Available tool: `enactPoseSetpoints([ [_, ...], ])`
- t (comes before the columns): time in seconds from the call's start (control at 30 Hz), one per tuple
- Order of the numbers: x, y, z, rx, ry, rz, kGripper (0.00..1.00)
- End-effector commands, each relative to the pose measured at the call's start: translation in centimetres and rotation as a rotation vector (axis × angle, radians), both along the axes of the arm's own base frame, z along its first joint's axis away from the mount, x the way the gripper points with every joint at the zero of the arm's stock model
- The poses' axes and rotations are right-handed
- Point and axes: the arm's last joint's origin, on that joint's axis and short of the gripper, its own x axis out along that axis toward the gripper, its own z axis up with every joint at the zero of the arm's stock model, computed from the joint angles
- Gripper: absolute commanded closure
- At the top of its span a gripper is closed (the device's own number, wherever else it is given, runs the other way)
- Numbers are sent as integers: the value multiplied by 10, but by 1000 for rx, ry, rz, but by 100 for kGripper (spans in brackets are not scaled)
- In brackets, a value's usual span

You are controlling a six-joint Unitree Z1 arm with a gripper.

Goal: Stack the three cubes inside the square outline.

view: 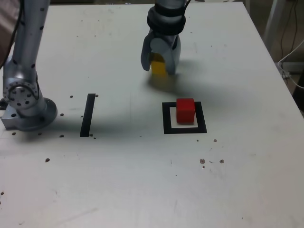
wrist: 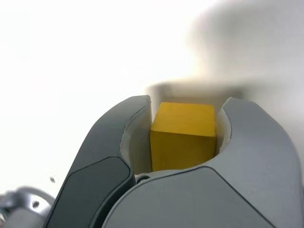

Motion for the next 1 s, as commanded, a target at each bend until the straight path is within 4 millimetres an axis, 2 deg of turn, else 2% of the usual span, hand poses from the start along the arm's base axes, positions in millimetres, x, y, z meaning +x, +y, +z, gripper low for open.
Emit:
enactPoseSetpoints([
  [0.0,0,-12,13,10,-12,17,71],
  [0.13,3,-39,38,44,-23,58,71],
  [0.27,8,-62,52,48,-25,88,71],
  [0.73,28,-106,49,-55,-45,142,71],
  [0.97,33,-115,47,-95,-45,161,71],
])
